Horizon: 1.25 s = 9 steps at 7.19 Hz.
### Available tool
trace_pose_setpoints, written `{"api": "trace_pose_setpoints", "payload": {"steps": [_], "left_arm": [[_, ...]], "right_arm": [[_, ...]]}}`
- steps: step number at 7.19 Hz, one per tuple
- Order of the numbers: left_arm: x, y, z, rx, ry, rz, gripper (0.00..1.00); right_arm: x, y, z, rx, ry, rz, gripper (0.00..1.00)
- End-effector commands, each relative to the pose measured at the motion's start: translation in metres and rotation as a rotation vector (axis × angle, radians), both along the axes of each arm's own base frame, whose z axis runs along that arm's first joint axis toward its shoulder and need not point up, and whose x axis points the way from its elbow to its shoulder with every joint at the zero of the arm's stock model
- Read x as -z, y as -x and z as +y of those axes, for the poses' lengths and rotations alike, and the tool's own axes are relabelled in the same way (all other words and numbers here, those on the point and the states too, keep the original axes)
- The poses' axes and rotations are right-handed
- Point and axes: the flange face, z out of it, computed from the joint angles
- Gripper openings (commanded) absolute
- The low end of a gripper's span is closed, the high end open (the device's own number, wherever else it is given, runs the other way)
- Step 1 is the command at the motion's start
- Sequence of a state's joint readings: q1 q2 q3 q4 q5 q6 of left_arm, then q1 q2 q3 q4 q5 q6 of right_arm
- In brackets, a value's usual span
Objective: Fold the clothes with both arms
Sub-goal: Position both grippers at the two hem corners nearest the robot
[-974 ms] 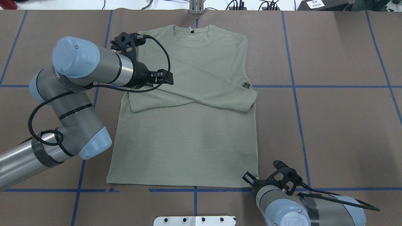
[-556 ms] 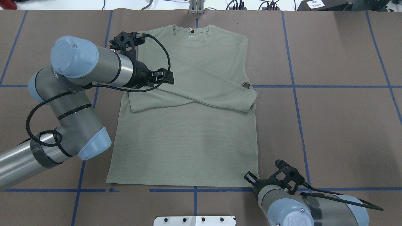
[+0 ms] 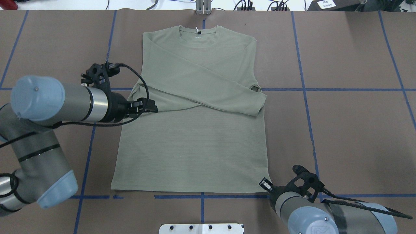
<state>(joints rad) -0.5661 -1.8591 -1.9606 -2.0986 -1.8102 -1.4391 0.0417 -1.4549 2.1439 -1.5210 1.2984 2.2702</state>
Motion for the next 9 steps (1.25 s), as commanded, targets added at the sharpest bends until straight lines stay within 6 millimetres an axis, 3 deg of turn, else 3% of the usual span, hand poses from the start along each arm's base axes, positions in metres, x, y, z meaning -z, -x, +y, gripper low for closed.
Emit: {"api": "trace_pose_setpoints", "payload": {"steps": [1, 5, 7, 9], "left_arm": [[-0.025, -0.017, 0.062, 0.005, 0.1, -0.08, 0.79], [-0.047, -0.038, 0.096, 0.009, 0.225, -0.237, 0.78], [-0.077, -0.046, 0.117, -0.016, 0.272, -0.308, 0.76], [-0.093, -0.061, 0.126, -0.03, 0.299, -0.336, 0.73]], "right_arm": [[0.0, -0.007, 0.003, 0.004, 0.0, -0.002, 0.0], [0.001, -0.006, 0.003, 0.005, -0.002, -0.002, 0.0], [0.003, -0.005, 0.004, 0.006, -0.002, -0.007, 0.0], [0.004, -0.005, 0.003, 0.005, -0.002, -0.008, 0.0]]}}
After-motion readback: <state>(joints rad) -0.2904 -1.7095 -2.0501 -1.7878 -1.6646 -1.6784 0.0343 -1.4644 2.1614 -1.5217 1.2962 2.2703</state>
